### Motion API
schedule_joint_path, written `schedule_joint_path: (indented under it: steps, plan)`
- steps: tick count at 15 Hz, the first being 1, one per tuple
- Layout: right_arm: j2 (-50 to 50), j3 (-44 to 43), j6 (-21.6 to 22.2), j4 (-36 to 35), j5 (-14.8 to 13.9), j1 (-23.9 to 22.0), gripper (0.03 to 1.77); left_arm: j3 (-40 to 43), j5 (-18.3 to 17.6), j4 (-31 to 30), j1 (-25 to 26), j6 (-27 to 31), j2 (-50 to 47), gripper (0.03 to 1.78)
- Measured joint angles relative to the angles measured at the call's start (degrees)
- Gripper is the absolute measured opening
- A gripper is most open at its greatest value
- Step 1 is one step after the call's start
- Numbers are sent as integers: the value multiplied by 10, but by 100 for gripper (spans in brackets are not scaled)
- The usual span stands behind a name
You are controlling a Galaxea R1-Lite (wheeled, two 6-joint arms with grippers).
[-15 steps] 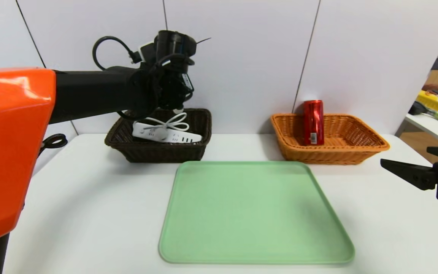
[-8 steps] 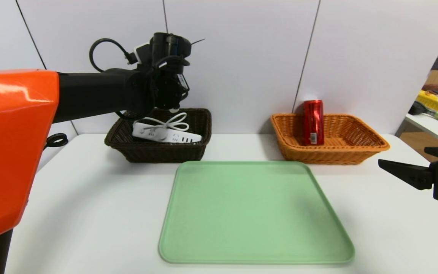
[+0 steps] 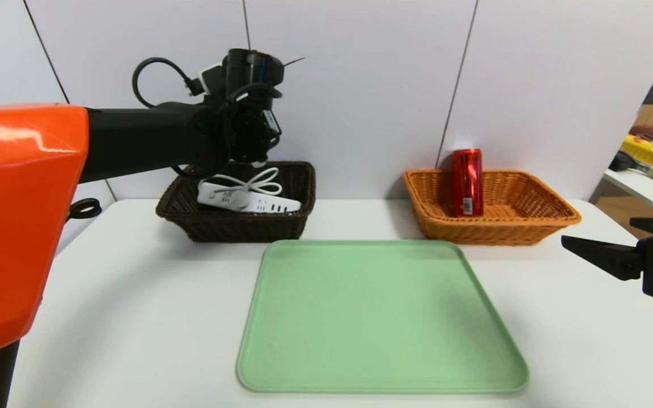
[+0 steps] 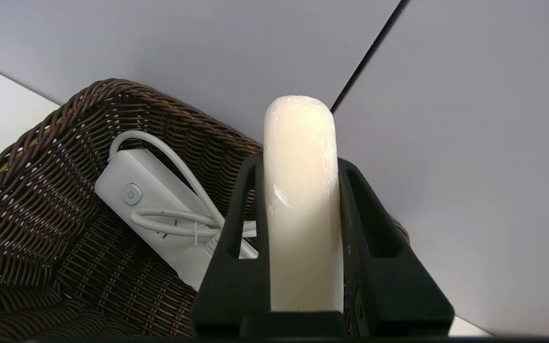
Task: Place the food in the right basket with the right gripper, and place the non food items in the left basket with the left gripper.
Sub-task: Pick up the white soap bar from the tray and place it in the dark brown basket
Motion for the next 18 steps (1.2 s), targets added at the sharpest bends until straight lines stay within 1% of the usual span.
schedule_joint_path:
  steps: [7,9,11,15,16,18]
  plan:
    - [2,0,0,0,-1,3,170,0,1,-1,0,0,0,43]
    - [3,1,0,0,-1,3,170,0,3,-13,1,-1,3,43]
    - [3,1,-1,0,-1,3,170,0,13,-33,3,5,7,43]
    - [3,2,-1,0,-1,3,170,0,14,-34,3,6,9,43]
    - [3,2,-1,0,-1,3,170,0,14,-34,3,6,9,45]
    - [3,2,-1,1,-1,3,170,-1,14,-34,4,6,10,75]
